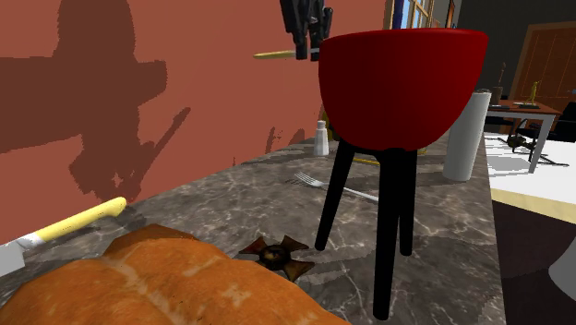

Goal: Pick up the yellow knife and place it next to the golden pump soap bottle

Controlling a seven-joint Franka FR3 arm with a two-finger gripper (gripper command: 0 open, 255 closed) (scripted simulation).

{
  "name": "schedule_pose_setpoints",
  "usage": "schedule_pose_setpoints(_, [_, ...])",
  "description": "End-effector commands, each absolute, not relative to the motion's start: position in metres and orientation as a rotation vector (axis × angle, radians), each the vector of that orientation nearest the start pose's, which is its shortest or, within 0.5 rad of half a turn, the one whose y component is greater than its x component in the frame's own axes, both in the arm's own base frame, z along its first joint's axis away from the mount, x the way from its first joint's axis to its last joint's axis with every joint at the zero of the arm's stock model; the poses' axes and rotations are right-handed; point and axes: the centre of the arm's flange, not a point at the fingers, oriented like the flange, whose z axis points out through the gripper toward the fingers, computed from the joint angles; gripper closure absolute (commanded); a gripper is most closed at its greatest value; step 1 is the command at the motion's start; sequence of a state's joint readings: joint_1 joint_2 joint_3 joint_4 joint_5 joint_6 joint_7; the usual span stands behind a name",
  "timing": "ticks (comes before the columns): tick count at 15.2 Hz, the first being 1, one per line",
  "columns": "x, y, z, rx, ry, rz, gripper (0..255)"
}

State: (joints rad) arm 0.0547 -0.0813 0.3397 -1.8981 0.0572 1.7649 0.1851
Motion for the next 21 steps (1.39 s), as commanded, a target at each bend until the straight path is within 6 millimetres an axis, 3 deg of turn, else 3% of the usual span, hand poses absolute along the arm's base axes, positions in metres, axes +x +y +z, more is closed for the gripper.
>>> schedule_pose_setpoints(1, [0.483,0.184,0.528,-3.112,-0.306,0.098,255])
schedule_pose_setpoints(21, [0.456,-0.079,0.528,-3.112,-0.306,0.098,255])
